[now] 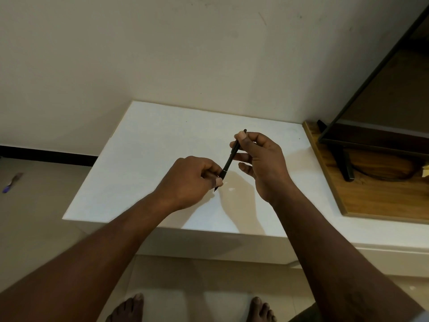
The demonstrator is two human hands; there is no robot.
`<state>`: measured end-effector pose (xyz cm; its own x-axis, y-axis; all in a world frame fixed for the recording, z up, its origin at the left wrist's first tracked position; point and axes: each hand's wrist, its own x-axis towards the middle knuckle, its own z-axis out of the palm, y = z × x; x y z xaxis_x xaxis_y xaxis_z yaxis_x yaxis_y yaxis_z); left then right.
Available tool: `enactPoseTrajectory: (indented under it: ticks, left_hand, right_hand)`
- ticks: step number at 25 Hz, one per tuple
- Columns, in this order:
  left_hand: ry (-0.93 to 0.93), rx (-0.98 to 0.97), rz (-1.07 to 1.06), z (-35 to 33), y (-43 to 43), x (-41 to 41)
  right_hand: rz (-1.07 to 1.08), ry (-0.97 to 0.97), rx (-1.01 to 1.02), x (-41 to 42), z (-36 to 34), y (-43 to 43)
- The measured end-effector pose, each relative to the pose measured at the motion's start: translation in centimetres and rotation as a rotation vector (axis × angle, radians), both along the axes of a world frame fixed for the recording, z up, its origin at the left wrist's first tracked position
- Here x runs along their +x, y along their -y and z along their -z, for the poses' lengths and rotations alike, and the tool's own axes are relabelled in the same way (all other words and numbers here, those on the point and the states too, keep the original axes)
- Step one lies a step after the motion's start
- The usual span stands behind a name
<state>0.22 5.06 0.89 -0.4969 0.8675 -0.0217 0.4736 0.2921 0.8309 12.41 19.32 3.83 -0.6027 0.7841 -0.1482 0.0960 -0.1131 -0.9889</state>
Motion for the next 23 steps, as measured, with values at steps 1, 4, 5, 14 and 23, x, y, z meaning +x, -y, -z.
enactPoseTrajectory:
  ticks: [1,4,5,14,23]
  left_hand:
    - [0.001,0.004,-0.005,0.0,0.0,0.0]
    - [0.007,0.010,-0.005,0.0,0.0,-0.1]
    - [0.005,0.010,-0.007,0.0,0.0,-0.2]
    - [-0.025,-0.080,0.017,0.5,0.1,-0.8]
    - [-0.150,-0.163,0.059,0.9,0.2,-0.3]
  right_hand:
    - [-0.006,0.005,-0.003,-0.1,0.1,0.2]
    - [-0.070,0.038,-0.027,-0.5,0.4,1.3]
    - [-0.090,0.040,-0.036,-0.7,0.6,1.7]
    - [0.163,-0.298,-0.338,-2.1,0.7,2.0]
    - [0.151,-0.538,-0.734,-1.5,1.0,1.2]
